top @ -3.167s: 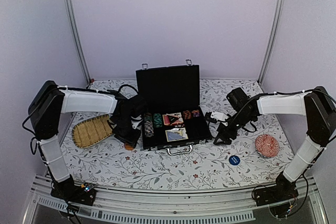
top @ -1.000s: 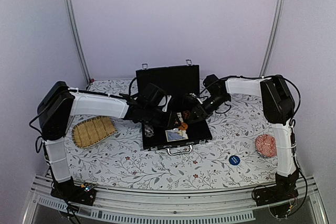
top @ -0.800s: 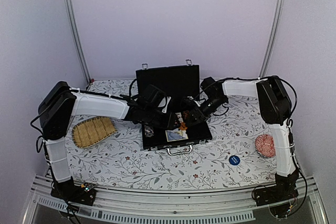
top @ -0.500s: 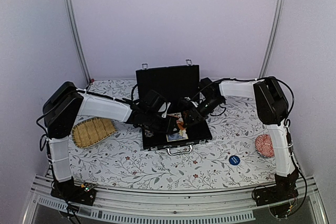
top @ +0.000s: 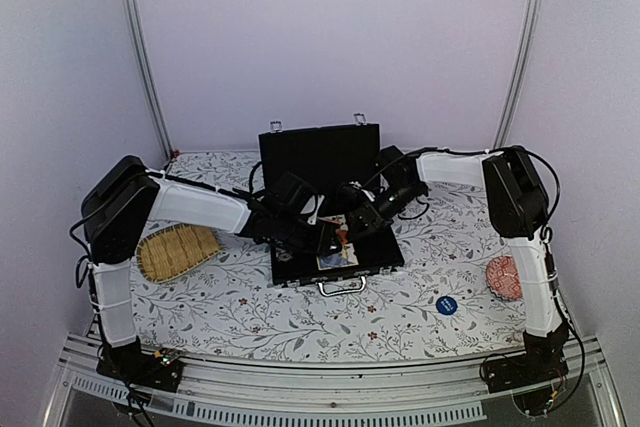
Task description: Pack up texas hold em set
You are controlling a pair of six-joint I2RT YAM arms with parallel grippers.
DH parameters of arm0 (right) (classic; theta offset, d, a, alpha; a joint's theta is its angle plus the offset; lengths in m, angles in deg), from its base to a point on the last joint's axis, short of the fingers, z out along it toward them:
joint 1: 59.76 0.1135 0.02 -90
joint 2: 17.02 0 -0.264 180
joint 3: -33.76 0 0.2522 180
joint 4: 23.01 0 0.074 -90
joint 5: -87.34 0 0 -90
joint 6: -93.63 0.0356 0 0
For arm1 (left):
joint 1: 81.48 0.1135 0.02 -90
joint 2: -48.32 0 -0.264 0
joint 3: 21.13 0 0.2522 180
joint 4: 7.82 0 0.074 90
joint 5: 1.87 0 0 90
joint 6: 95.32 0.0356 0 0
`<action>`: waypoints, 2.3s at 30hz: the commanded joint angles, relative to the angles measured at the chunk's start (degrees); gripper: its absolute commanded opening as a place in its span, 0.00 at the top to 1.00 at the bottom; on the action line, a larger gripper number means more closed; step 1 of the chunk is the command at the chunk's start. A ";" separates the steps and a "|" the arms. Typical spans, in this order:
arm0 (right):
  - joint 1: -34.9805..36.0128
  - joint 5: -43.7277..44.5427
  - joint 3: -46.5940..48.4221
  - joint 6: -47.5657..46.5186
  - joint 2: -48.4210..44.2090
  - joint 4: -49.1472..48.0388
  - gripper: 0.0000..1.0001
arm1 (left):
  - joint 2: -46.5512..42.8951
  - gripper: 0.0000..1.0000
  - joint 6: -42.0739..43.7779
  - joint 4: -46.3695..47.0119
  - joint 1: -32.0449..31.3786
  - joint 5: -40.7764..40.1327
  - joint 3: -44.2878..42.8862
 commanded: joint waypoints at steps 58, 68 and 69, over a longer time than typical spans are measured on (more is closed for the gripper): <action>0.01 -9.02 -3.77 -1.08 -4.40 -0.81 0.97 | -23.41 0.49 2.05 1.27 1.19 -11.37 17.62; 1.44 -8.63 -1.16 -1.40 -0.09 0.97 0.97 | -23.33 0.49 1.97 0.98 1.22 -11.72 18.58; 1.52 -8.53 -1.16 -1.54 0.00 1.14 0.96 | -23.38 0.49 1.96 0.97 1.19 -11.88 18.66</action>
